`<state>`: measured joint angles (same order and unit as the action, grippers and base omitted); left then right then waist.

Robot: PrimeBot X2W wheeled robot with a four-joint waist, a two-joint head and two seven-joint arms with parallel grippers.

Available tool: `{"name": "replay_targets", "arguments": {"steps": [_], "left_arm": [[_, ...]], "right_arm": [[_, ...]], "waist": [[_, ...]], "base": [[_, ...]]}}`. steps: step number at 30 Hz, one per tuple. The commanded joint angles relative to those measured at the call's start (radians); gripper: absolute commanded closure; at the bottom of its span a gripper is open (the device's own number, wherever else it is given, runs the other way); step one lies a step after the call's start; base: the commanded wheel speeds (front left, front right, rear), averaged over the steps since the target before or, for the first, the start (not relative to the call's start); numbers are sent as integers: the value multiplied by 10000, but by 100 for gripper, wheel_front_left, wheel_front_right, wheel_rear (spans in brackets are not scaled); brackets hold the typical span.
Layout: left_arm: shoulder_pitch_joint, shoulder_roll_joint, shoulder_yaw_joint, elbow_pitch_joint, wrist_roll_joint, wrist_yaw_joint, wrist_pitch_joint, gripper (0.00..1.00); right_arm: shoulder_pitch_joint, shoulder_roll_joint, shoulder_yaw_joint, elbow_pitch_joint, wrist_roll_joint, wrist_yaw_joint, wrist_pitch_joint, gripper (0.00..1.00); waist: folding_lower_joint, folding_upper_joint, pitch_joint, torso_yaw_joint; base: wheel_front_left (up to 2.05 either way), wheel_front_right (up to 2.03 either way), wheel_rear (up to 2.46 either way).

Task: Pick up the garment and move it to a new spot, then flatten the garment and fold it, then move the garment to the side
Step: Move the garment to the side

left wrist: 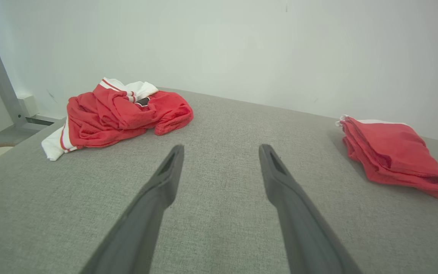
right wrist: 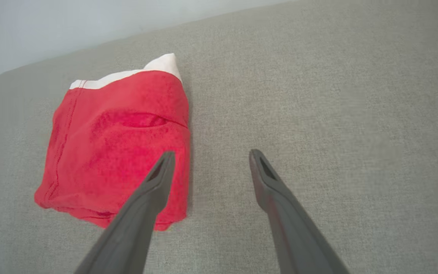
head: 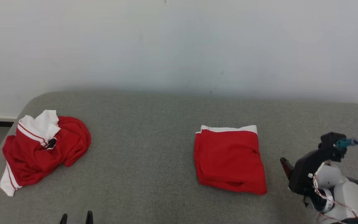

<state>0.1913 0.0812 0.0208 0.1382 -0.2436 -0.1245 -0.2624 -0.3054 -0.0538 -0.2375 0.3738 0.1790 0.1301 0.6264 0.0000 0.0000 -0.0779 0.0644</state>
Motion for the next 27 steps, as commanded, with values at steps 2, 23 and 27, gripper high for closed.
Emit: {"name": "replay_targets", "arguments": {"steps": [2,23,27], "left_arm": [[-120,45,-56,-52,58,-58,-40,0],[-792,269,-778,154,-77,-56,-40,0],[-1002,313,-923,270,-142,-59,-39,0]], "right_arm": [[-737,33,-100,398,-385,14,574,0],[-2492,33,-1606,3157,-2641,14,742,0],[-2778,50,-1837,4244,-2514,14,540,0]], "waist": [[0,0,379,615],[0,0,1438,1867],[0,0,1572,1885]], "base": [[0,0,0],[0,0,0],[0,0,0]]}}
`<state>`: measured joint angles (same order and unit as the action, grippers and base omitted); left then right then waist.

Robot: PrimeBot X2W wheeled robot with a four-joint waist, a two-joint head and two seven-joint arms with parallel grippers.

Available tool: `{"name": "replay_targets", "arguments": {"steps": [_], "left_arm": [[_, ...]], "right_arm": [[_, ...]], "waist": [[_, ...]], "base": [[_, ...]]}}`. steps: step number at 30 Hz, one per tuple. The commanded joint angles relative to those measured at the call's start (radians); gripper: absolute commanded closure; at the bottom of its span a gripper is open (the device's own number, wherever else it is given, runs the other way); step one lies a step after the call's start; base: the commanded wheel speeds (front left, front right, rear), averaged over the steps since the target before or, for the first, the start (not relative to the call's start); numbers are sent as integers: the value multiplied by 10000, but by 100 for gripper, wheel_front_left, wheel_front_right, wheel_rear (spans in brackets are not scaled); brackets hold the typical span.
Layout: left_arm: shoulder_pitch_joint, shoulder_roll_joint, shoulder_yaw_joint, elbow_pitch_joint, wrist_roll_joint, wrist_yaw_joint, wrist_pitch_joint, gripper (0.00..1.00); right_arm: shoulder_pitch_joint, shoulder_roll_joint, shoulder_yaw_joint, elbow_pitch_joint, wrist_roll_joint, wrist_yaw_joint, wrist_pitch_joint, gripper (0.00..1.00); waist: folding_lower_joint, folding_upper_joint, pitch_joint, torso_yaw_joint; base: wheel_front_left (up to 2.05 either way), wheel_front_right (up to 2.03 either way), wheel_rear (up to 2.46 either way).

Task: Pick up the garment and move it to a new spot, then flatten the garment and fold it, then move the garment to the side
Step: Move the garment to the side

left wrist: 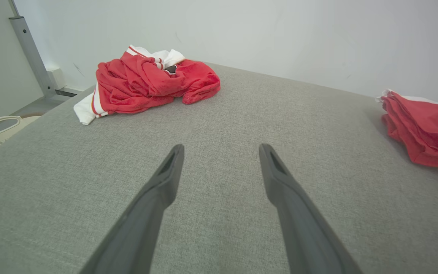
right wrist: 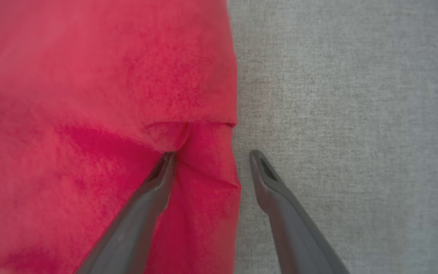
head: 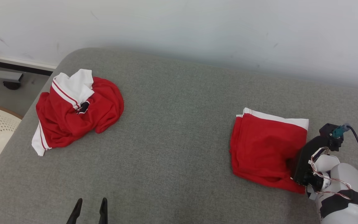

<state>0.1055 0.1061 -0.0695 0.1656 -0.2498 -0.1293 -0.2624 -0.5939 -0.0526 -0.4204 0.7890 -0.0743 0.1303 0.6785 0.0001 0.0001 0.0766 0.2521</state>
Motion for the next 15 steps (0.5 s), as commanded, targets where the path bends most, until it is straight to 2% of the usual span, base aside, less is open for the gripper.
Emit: {"name": "replay_targets", "arguments": {"steps": [1,2,3,4,5,10,13,15], "left_arm": [[-139,72,-23,10,-104,-12,-40,0],[-150,86,-14,33,-119,-11,-39,0],[-185,107,5,40,-128,-11,-40,0],[-210,141,53,37,-144,-12,-40,0],[-237,166,94,29,-167,-11,-39,0],[-306,210,279,-57,-212,-4,-39,0],[-365,256,339,-88,-234,-5,-40,0],[-391,277,357,-139,-205,-5,-40,0]], "right_arm": [[57,48,-11,313,24,12,-37,0],[-8,51,19,513,69,12,-106,9],[-40,56,62,677,115,12,-205,49],[-125,70,144,819,179,12,-357,63],[-208,67,196,862,181,12,-555,100],[-568,4,451,884,265,10,-1235,100],[-533,-37,686,612,177,12,-1186,100],[-373,-294,947,312,192,12,-1056,100]], "waist": [[-1,-1,46,-10],[-1,-1,63,-41],[-1,-1,77,-82],[-1,-1,93,-146],[-1,-1,117,-212],[-1,-1,207,-705],[-1,-1,227,-1063],[-1,-1,244,-1270]], "base": [[0,0,0],[0,0,0],[0,0,0],[0,0,0],[0,0,0],[0,0,0],[0,0,0],[0,0,0]]}}
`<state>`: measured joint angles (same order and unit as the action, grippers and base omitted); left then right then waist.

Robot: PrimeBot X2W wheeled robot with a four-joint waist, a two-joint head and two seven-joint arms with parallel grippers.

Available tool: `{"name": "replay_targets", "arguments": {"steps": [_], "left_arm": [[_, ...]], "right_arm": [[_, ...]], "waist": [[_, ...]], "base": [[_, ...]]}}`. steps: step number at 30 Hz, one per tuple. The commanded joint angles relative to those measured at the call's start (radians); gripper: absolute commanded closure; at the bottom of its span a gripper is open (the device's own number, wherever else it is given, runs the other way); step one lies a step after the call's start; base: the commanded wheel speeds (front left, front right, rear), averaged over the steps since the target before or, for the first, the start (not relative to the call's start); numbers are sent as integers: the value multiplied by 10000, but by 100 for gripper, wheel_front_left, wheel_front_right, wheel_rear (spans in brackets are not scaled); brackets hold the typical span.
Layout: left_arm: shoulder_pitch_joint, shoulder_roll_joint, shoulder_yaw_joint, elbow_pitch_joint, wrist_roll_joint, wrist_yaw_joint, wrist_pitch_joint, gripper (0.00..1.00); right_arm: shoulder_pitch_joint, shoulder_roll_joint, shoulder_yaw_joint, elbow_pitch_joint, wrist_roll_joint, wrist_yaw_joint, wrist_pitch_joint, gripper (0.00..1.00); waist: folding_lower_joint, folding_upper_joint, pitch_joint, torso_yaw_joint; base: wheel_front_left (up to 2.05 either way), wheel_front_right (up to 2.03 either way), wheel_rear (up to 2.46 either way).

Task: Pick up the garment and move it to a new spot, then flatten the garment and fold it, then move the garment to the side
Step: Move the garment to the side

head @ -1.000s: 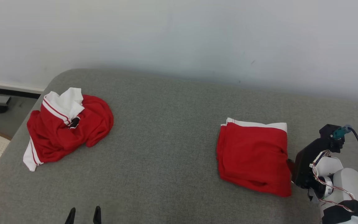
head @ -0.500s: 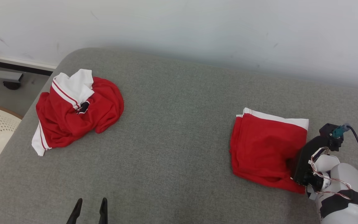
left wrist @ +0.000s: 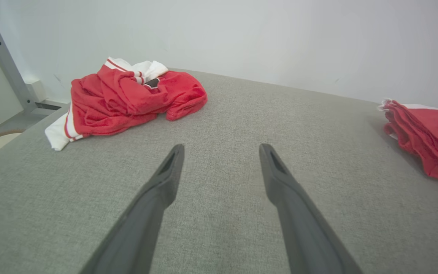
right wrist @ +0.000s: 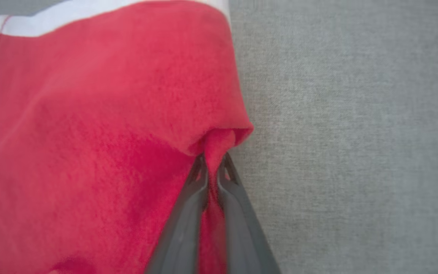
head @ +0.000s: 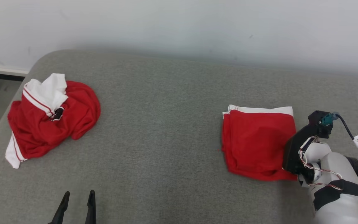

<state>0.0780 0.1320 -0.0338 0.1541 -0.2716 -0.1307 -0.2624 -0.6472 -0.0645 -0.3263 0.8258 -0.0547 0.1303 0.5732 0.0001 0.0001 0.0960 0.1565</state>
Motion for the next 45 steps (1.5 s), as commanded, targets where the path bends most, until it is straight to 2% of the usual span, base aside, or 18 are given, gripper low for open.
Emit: {"name": "replay_targets", "arguments": {"steps": [1,3,4,12,20,24,30,35,41,42,43,44,45], "left_arm": [[-111,3,70,-70,40,10,-40,0],[-93,-31,94,-143,104,10,-40,0],[-93,-31,94,-143,104,10,-40,0],[-347,84,88,-560,157,9,-39,0],[-866,310,-140,-839,136,9,-39,0],[-949,311,-168,-852,168,9,-39,0],[-1069,185,-281,-742,170,9,-39,0],[-1140,170,-371,-671,163,9,-39,0],[-1180,209,-447,-524,9,8,-39,0],[-1202,235,-452,-510,-4,8,-39,0],[-1226,260,-468,-493,1,8,-39,0],[-1233,281,-485,-475,-29,8,-39,0],[-1236,299,-504,-451,-45,8,-40,0]], "right_arm": [[266,-359,200,-256,-21,10,76,100],[529,-811,430,-718,32,12,206,100],[529,-811,430,-718,32,12,206,100],[1586,-3027,886,-2444,-440,12,275,100],[2040,-4745,194,-2734,-952,12,-976,100],[2082,-5092,-175,-2780,-1085,10,-1681,100],[2165,-5329,-116,-2833,-1146,10,-2203,100],[2210,-5135,-758,-3181,-1879,10,-2265,100],[2320,-4824,-884,-3440,-2415,10,-2365,100],[2287,-4846,-844,-3362,-2329,10,-2436,75],[2258,-4896,-768,-3285,-2241,12,-2532,19],[2224,-4945,-746,-3188,-2217,10,-2581,0],[2196,-4985,-711,-3094,-2193,10,-2611,0]], "waist": [[-1,-1,69,-433],[-1,-1,122,-629],[-1,-1,122,-629],[-1,-1,861,-1157],[-1,-1,1686,-1079],[-1,-1,1828,-1062],[-1,-1,1890,-1090],[-1,-1,1885,-1085],[-1,-1,1780,-1171],[-1,-1,1762,-1181],[-1,-1,1728,-1191],[-1,-1,1697,-1202],[-1,-1,1654,-1210]], "base": [[0,0,0],[0,0,0],[0,0,0],[0,0,0],[0,0,0],[0,0,0],[0,0,0],[0,0,0],[0,0,0],[0,0,0],[0,0,0],[0,0,0],[0,0,0]]}}
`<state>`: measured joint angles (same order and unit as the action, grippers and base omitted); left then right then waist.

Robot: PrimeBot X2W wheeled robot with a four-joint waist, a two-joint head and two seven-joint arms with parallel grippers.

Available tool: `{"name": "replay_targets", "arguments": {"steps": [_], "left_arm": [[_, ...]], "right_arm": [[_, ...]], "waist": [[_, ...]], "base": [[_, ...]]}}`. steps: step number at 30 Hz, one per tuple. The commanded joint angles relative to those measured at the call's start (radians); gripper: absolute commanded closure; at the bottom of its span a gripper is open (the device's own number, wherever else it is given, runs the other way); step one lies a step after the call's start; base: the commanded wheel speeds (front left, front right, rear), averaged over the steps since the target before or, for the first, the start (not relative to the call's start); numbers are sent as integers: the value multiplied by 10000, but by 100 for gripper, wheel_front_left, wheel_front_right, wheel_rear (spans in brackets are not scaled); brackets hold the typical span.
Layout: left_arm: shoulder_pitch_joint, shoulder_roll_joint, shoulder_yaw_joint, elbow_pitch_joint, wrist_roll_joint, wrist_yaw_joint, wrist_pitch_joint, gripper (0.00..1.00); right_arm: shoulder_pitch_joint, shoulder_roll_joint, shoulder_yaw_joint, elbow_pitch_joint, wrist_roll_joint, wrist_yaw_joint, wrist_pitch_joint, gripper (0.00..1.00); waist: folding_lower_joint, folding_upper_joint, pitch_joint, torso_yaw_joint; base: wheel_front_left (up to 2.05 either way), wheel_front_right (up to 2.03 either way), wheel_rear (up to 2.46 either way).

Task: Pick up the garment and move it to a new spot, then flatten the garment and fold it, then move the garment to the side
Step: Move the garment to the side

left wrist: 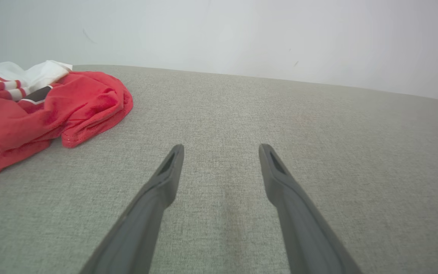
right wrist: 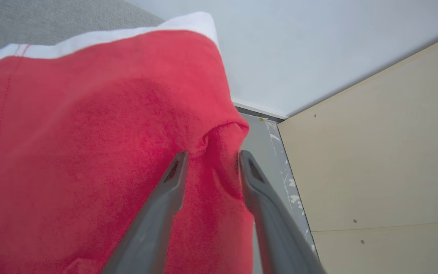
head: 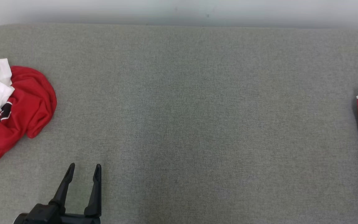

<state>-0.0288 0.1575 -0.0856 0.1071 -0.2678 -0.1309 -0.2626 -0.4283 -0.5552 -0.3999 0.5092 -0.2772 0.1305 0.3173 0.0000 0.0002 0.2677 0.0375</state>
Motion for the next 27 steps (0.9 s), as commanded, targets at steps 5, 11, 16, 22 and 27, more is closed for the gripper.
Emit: {"name": "replay_targets", "arguments": {"steps": [5,11,16,22,27], "left_arm": [[-42,136,4,104,-137,10,-37,0],[412,102,129,173,-223,10,-37,0],[1002,-124,343,278,-145,15,-37,0],[1472,-300,584,402,-71,84,-39,0],[1667,-385,920,330,-96,227,-39,0]], "right_arm": [[-18,6,150,364,141,10,-484,0],[298,558,561,475,678,10,-1546,0],[1119,1658,884,132,1968,8,-2353,0],[2344,3209,1266,-1215,2611,8,-3049,0],[3261,4404,1920,-2523,3014,8,-3552,0]], "waist": [[0,-2,-389,-44],[0,-2,-1281,-95],[0,-2,-2398,-179],[0,-2,-3077,-273],[0,-2,-3351,-318]], "base": [[0,0,0],[0,0,0],[0,0,0],[0,0,0],[0,0,0]]}}
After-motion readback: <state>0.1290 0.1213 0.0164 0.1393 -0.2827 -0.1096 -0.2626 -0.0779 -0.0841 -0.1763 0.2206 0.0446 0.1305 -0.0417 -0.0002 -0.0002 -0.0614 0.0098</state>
